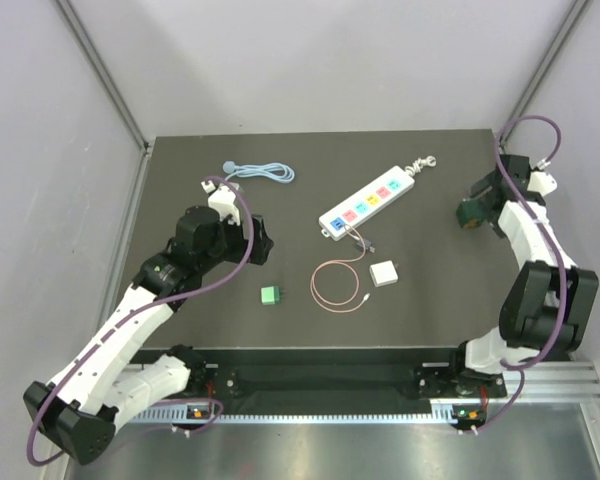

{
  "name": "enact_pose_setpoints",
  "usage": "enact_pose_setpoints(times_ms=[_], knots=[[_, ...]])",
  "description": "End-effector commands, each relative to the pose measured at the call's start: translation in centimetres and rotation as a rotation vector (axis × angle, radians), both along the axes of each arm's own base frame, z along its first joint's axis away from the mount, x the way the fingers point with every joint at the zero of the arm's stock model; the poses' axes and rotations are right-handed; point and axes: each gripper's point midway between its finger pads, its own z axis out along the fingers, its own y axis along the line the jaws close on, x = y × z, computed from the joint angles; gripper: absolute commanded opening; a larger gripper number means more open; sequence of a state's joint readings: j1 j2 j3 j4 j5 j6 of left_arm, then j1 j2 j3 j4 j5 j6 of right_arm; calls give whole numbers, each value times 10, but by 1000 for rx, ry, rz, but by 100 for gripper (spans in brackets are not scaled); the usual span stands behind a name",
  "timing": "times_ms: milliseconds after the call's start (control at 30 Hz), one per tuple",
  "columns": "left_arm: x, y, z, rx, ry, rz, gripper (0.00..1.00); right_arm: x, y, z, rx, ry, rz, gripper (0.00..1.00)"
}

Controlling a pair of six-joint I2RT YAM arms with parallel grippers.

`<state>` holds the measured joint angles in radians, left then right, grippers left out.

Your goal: Insert the plug

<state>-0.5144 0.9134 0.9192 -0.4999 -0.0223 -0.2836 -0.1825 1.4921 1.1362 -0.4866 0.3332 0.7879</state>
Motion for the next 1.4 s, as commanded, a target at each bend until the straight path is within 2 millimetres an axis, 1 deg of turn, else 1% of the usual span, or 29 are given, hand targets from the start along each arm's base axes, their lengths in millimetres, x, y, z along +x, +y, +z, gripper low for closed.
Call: enact_pose_setpoints(times_ms=[0, 67, 100, 167, 200, 267, 300, 367, 400, 500, 600, 667, 733, 833, 867, 933, 967, 1000, 1033, 1067, 1100, 1133, 1167, 1200, 1233, 1267, 1300, 1333, 1367], knots=[[7, 4, 14, -4, -73, 23, 98, 30, -16, 13, 35, -83, -35, 97], [8, 6, 14, 0, -77, 34, 97, 38, -20, 13, 35, -91, -35, 97], [9, 6, 16, -1, -82, 38, 98, 41, -22, 4, 45, -77, -34, 97], [9, 6, 15, 1, -81, 40, 97, 49, -25, 2, 57, -84, -27, 97], [9, 6, 14, 3, -75, 37, 97, 53, -24, -8, 68, -68, -20, 97], [11, 5, 12, 6, -73, 37, 97, 60, -20, -15, 97, -69, 7, 96], [11, 5, 11, 9, -68, 37, 97, 62, -19, -27, 108, -45, 19, 96], [11, 5, 10, 13, -66, 38, 97, 68, -16, -34, 125, -34, 39, 95], [12, 5, 9, 14, -65, 39, 97, 70, -13, -41, 137, -25, 59, 95], [12, 6, 10, 15, -67, 40, 97, 73, -10, -55, 147, -1, 93, 93], [12, 6, 9, 18, -67, 41, 96, 70, -8, -67, 143, 40, 139, 91], [11, 6, 9, 18, -67, 41, 96, 68, -6, -70, 134, 56, 167, 88], [10, 6, 10, 13, -68, 37, 96, 65, -4, -69, 115, 63, 214, 84], [9, 6, 13, 2, -76, 35, 96, 62, 6, -62, 93, 56, 339, 77], [8, 5, 14, -2, -79, 29, 96, 61, 16, -60, 115, 48, 393, 74], [8, 4, 16, -11, -83, 29, 96, 53, 24, -57, 88, 61, 472, 64], [7, 4, 17, -16, -86, 25, 96, 50, 31, -49, 58, 56, 522, 61], [7, 3, 18, -22, -88, 25, 96, 41, 37, -55, 53, 76, 547, 58], [6, 3, 20, -28, -92, 25, 96, 37, 41, -53, 36, 77, 567, 57], [6, 4, 20, -31, -92, 28, 96, 34, 45, -44, -6, 70, 586, 55], [5, 3, 21, -37, -92, 24, 96, 26, 49, -49, -10, 85, 593, 52], [4, 3, 21, -40, -94, 23, 96, 22, 49, -46, -22, 87, 589, 51], [3, 3, 21, -42, -93, 23, 96, 18, 50, -35, -43, 67, 586, 50], [3, 3, 21, -43, -96, 23, 96, 11, 51, -38, -36, 74, 583, 48], [3, 4, 21, -44, -97, 25, 96, 6, 52, -35, -35, 70, 581, 47], [2, 4, 22, -45, -100, 24, 96, 1, 59, -25, -30, 43, 598, 46], [2, 5, 24, -49, -108, 29, 96, -10, 66, -32, -11, 54, 616, 46], [3, 5, 25, -52, -110, 34, 96, -15, 73, -32, -2, 44, 637, 46], [3, 6, 25, -58, -107, 44, 96, -21, 88, -26, -2, 18, 676, 46]])
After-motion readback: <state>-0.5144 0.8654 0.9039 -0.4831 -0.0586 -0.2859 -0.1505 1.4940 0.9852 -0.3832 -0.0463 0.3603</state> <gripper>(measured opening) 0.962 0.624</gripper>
